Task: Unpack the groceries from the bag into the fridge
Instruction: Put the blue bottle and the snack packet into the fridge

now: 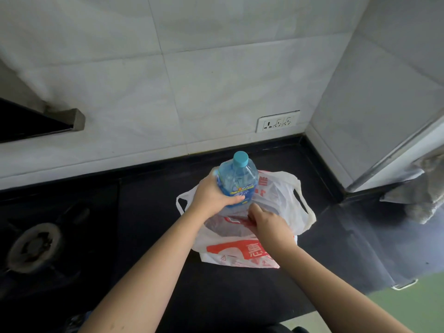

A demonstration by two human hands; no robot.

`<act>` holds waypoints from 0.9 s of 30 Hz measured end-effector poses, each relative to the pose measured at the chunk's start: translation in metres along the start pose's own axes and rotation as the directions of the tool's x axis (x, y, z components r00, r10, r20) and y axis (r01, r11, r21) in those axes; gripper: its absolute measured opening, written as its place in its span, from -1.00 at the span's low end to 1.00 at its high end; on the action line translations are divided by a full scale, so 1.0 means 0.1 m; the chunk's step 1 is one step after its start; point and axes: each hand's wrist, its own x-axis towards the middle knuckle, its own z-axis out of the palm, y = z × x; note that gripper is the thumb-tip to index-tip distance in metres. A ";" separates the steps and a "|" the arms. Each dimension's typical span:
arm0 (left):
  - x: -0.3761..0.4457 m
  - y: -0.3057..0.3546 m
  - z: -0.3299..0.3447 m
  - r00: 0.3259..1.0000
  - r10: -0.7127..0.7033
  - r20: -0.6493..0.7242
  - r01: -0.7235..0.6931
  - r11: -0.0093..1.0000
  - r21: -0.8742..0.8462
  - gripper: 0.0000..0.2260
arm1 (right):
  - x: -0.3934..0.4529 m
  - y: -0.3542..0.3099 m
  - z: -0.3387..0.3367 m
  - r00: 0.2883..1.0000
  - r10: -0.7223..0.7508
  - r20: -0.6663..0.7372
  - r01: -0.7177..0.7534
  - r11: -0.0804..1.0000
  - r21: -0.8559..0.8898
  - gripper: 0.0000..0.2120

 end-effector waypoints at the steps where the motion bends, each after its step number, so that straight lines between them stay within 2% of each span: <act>1: -0.02 0.03 -0.05 1.000 0.021 -0.006 -0.021 1.000 0.001 -0.34 | 0.00 0.00 -0.01 0.999 -0.021 -0.040 0.021 1.000 -0.010 -0.67; 5: -0.08 0.12 -0.23 0.995 0.086 -0.043 -0.086 0.996 0.008 -0.30 | 0.00 -0.03 -0.05 0.980 -0.086 -0.178 0.082 0.996 -0.030 -0.66; 8: -0.12 0.14 -0.36 0.993 0.111 -0.047 -0.113 0.991 -0.064 -0.28 | 0.04 -0.05 -0.12 0.978 -0.079 -0.195 0.082 0.997 0.009 -0.70; 14: -0.28 0.24 -0.65 0.997 0.070 -0.037 -0.078 0.934 -0.349 -0.49 | -0.01 -0.22 -0.40 0.994 0.089 -0.057 -0.078 0.982 0.174 -0.68; 16: -0.32 0.24 -0.75 0.996 0.073 -0.046 -0.086 0.882 -0.464 -0.48 | -0.07 -0.29 -0.43 0.993 0.120 -0.018 -0.115 0.977 0.182 -0.70; 18: -0.36 0.24 -0.83 0.998 0.055 -0.041 -0.069 0.794 -0.603 -0.44 | -0.13 -0.34 -0.45 0.980 0.199 -0.008 -0.188 0.937 0.294 -0.66; 20: -0.38 0.22 -0.89 0.999 0.035 -0.028 -0.045 0.687 -0.726 -0.42 | -0.17 -0.42 -0.49 0.953 0.304 -0.002 -0.265 0.833 0.485 -0.61; 22: -0.42 0.21 -0.93 0.999 0.020 -0.031 -0.036 0.588 -0.808 -0.38 | -0.21 -0.50 -0.55 0.921 0.385 0.060 -0.327 0.680 0.657 -0.59; 25: -0.49 0.21 -0.99 1.000 0.000 -0.012 -0.011 0.459 -0.888 -0.29 | -0.25 -0.60 -0.63 0.898 0.401 0.180 -0.359 0.431 0.828 -0.63; 27: -0.55 0.21 -1.05 1.000 -0.028 0.010 0.020 0.408 -0.913 -0.36 | -0.26 -0.66 -0.66 0.889 0.402 0.220 -0.340 0.255 0.905 -0.63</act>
